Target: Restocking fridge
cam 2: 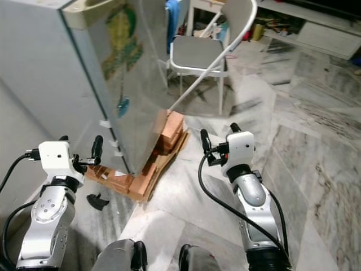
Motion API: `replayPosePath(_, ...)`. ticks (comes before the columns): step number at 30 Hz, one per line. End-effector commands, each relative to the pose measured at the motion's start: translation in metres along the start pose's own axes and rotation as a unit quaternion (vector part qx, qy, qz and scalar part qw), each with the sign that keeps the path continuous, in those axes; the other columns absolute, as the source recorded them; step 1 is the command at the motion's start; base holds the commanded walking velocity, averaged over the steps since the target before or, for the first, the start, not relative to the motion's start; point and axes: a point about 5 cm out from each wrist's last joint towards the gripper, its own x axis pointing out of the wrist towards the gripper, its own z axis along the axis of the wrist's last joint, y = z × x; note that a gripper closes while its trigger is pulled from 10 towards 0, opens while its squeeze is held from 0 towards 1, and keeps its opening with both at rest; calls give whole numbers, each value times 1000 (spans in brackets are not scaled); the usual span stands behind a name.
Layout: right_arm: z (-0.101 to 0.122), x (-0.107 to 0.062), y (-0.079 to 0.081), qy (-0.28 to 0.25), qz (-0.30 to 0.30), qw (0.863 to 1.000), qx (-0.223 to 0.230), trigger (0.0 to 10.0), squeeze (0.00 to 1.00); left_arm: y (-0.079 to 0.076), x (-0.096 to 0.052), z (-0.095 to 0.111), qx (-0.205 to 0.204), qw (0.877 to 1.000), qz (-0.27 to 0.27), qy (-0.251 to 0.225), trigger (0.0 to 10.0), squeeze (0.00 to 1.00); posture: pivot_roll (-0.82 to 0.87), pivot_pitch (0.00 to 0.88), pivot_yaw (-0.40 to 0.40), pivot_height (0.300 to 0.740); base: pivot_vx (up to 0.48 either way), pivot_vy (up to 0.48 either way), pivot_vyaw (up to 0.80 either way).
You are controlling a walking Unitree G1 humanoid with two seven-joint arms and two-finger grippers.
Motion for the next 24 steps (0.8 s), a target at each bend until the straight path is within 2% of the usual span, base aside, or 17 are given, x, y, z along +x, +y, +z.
replayPosePath(1, 3, -1, -5, 0, -8, 1000, -8, 10000, 0, -2, 1, 1, 1, 1000, -2, -1, 10000, 0, 48, 125, -53, 740, 285, 315, 0)
replayPosePath(15, 2, 1, -2, 3, -2, 1000, -7, 10000, 0, -6, 0, 1, 0, 1000, -8, -3, 10000, 0, 54, 126, -55, 740, 37, 18, -689)
replayPosePath(21, 1, 0, -4, 8, -2, 1000, -11, 10000, 0, -7, 1, 0, 2, 1000, -10, -2, 10000, 0, 55, 124, -59, 740, 0, 0, 0)
replayPosePath(24, -1, -4, -6, 13, -2, 1000, -13, 10000, 0, -8, 6, -1, 2, 1000, -18, -2, 10000, 0, 47, 123, -57, 740, 0, 0, 0)
